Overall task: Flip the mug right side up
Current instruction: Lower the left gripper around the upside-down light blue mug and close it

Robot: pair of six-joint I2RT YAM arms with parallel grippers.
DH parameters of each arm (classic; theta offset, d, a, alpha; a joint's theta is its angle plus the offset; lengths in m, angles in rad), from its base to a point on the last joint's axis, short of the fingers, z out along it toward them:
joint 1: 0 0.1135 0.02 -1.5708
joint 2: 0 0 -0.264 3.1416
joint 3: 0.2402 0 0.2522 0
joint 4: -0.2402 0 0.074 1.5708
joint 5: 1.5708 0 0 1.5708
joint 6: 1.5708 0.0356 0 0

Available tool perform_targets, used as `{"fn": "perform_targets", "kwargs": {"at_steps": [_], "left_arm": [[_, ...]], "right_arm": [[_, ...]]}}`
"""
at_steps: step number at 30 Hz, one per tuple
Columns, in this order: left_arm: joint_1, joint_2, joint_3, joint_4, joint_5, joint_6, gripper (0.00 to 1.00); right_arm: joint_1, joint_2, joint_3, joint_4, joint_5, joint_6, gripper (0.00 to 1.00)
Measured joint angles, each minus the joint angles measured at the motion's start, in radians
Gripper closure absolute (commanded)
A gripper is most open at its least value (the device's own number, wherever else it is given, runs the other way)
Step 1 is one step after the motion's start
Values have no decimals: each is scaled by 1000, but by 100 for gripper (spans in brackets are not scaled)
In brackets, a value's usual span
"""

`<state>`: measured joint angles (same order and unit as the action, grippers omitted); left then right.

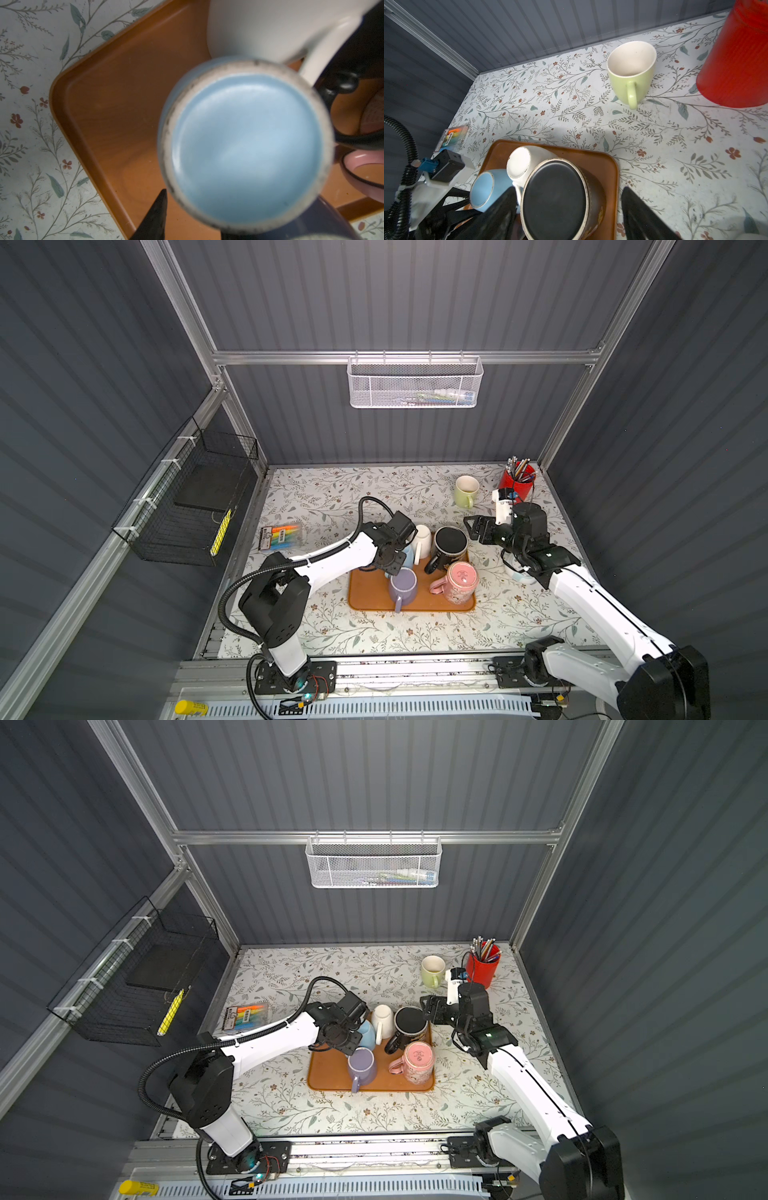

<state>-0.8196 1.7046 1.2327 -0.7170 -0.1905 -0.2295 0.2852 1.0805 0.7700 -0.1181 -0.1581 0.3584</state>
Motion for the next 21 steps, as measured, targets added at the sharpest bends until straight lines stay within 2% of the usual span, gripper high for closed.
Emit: {"fn": "perform_targets", "kwargs": {"at_steps": [15, 21], "left_arm": [[0, 69, 56, -4, 8, 19, 69], [0, 89, 74, -4, 7, 20, 66]], "right_arm": [[0, 9, 0, 0, -1, 0, 22], [1, 9, 0, 1, -4, 0, 22]]}}
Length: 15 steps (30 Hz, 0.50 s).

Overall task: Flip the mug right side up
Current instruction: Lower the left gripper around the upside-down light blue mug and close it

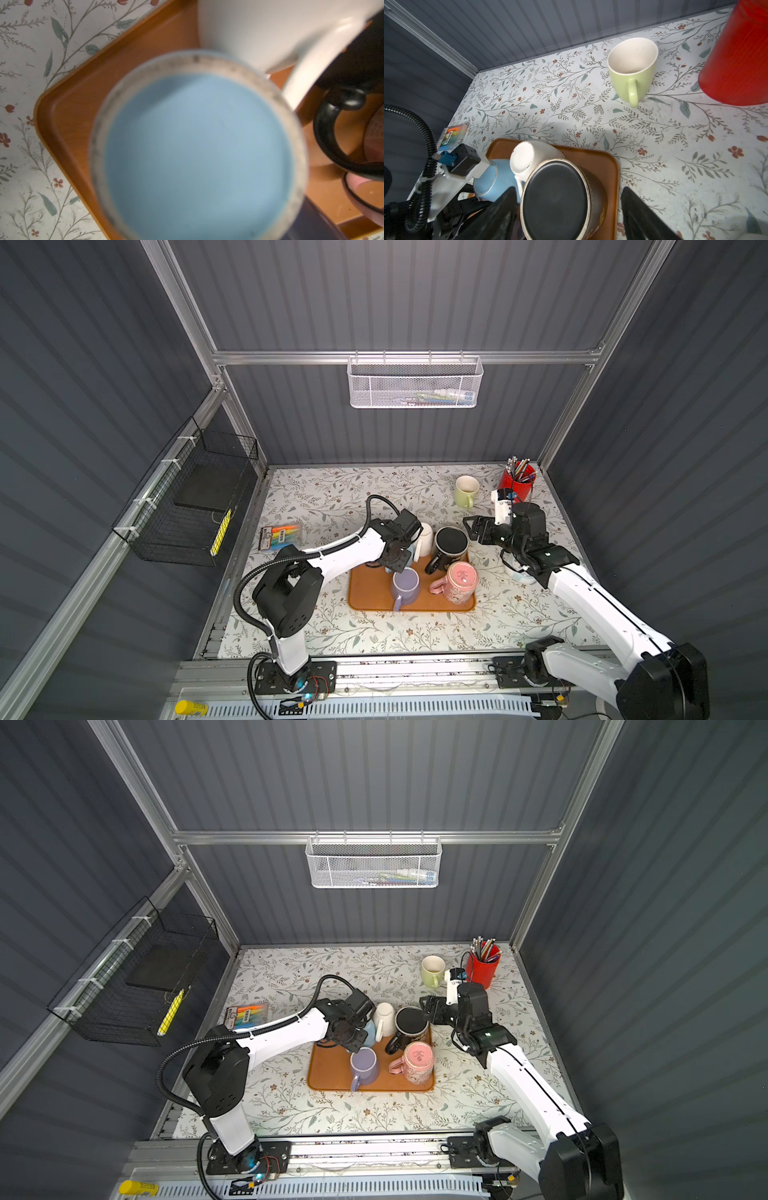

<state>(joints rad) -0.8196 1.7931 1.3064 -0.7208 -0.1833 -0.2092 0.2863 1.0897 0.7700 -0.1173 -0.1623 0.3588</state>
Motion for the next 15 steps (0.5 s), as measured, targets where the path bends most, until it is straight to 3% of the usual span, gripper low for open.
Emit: {"fn": "perform_targets", "kwargs": {"at_steps": [5, 15], "left_arm": [[0, 3, 0, 3, 0, 0, 64], [0, 4, 0, 3, -1, 0, 75]], "right_arm": [[3, 0, 0, 4, -5, 0, 22], [3, 0, 0, 5, -15, 0, 22]]}}
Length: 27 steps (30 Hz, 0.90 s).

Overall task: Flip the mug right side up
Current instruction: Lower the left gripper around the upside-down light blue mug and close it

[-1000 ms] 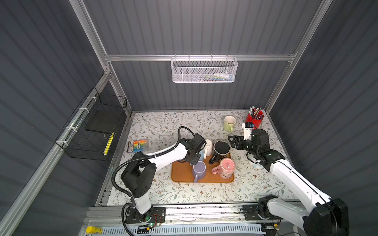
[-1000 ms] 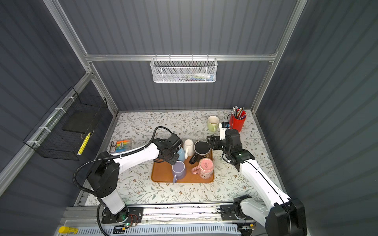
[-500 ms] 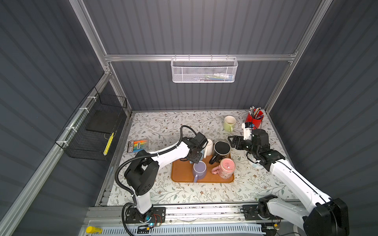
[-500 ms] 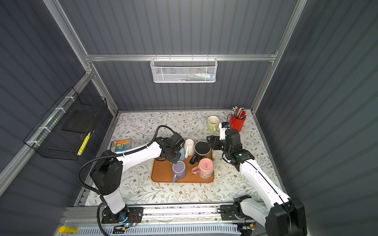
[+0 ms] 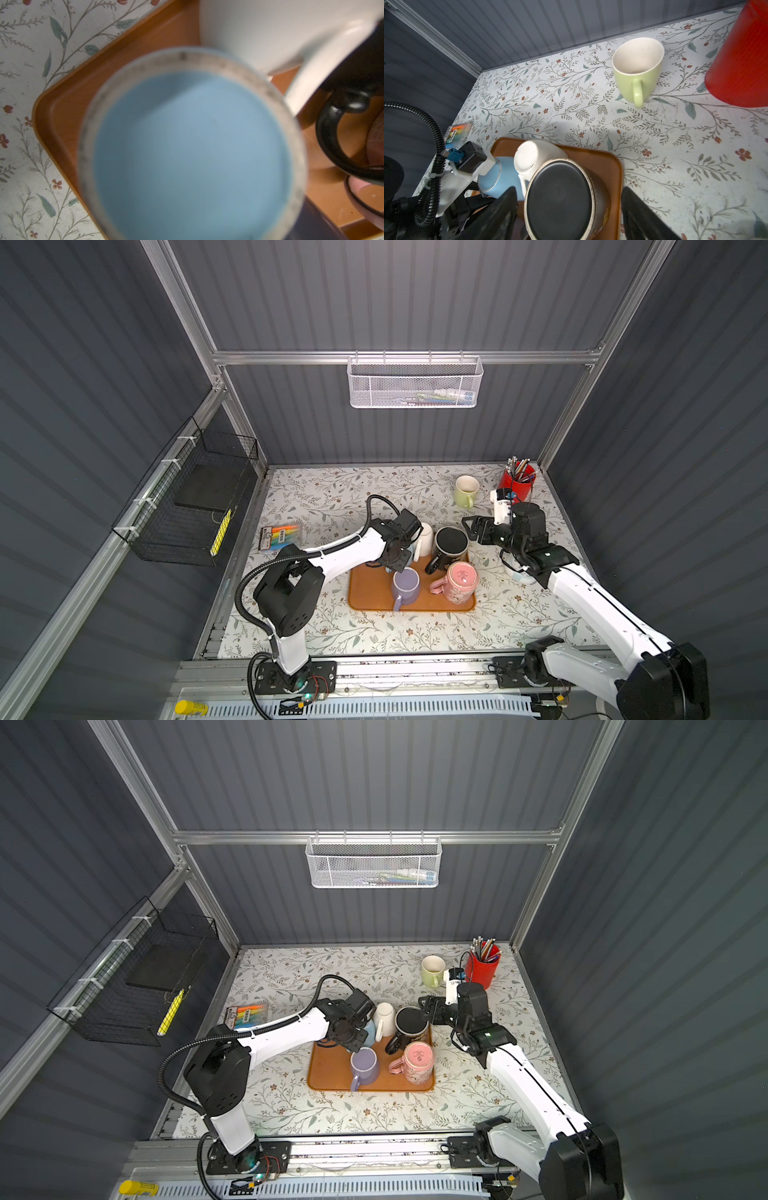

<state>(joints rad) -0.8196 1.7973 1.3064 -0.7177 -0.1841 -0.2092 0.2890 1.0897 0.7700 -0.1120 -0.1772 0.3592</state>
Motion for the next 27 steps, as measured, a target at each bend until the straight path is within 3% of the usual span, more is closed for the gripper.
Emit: {"fn": "perform_targets", "kwargs": {"at_steps": [7, 21, 27], "left_arm": [[0, 1, 0, -1, -14, 0, 78], [0, 0, -8, 5, -49, -4, 100], [0, -29, -39, 3, -86, -4, 100]], "right_arm": [[0, 0, 0, 0, -5, 0, 22], [1, 4, 0, 13, -18, 6, 23], [1, 4, 0, 14, -22, 8, 23]]}}
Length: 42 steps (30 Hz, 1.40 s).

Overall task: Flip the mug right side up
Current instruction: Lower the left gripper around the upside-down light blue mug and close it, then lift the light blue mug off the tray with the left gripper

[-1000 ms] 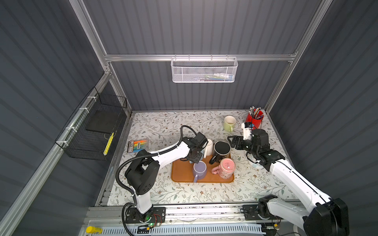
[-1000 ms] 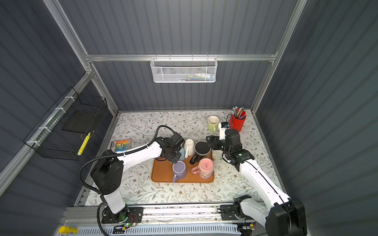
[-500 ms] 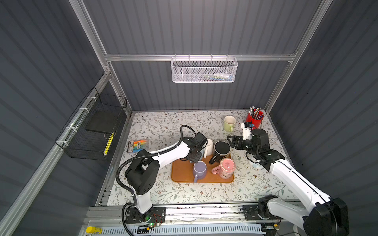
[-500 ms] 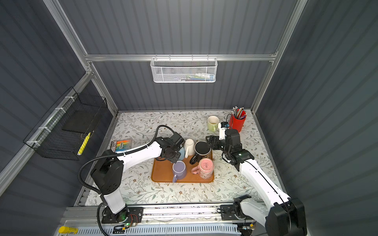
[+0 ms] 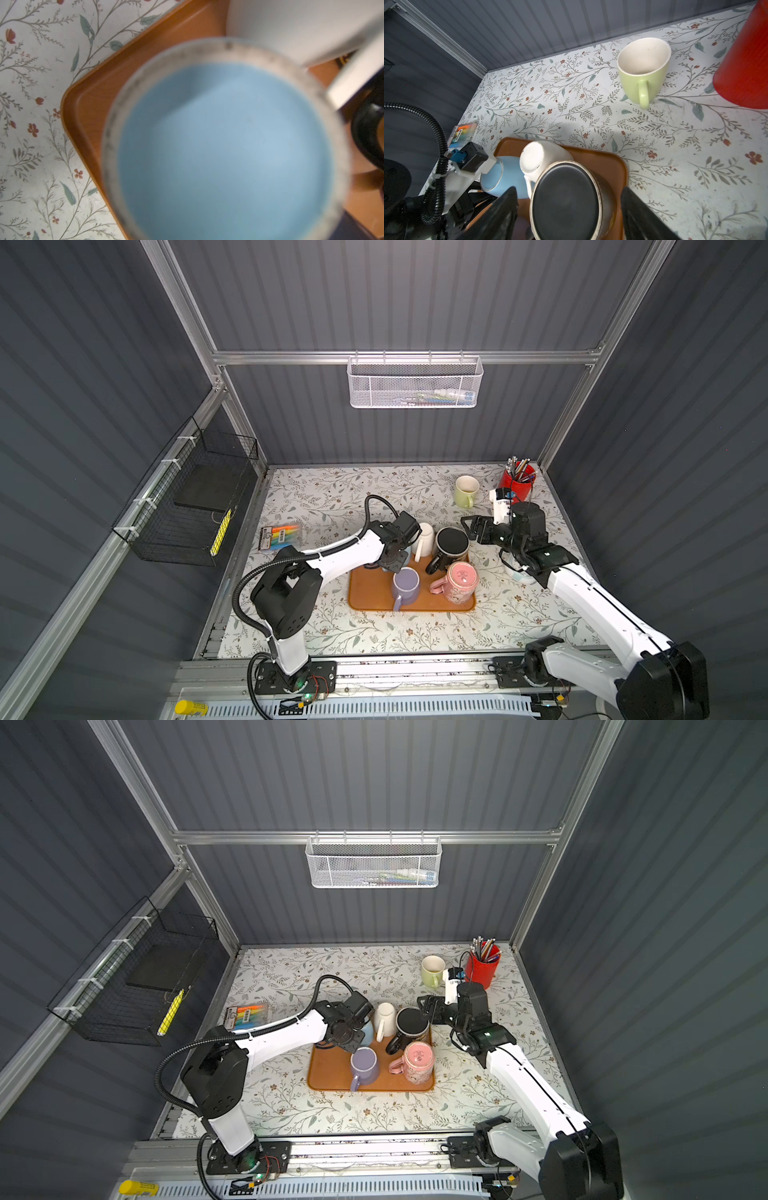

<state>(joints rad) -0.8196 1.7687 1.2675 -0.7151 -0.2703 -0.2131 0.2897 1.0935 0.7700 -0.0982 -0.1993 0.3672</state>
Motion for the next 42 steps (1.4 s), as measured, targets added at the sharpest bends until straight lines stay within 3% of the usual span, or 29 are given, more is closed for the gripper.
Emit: {"fn": "perform_targets", "kwargs": {"at_steps": [10, 17, 28, 42], "left_arm": [[5, -80, -20, -33, -42, 0, 100], [57, -202, -20, -31, -2, -1, 100], [150, -439, -98, 46, 163, -4, 100], [193, -602, -169, 270, 412, -63, 100]], "right_arm": [[0, 3, 0, 1, -15, 0, 23], [0, 3, 0, 1, -27, 1, 23], [0, 1, 0, 30, -90, 16, 23], [0, -48, -44, 153, -291, 45, 22]]}}
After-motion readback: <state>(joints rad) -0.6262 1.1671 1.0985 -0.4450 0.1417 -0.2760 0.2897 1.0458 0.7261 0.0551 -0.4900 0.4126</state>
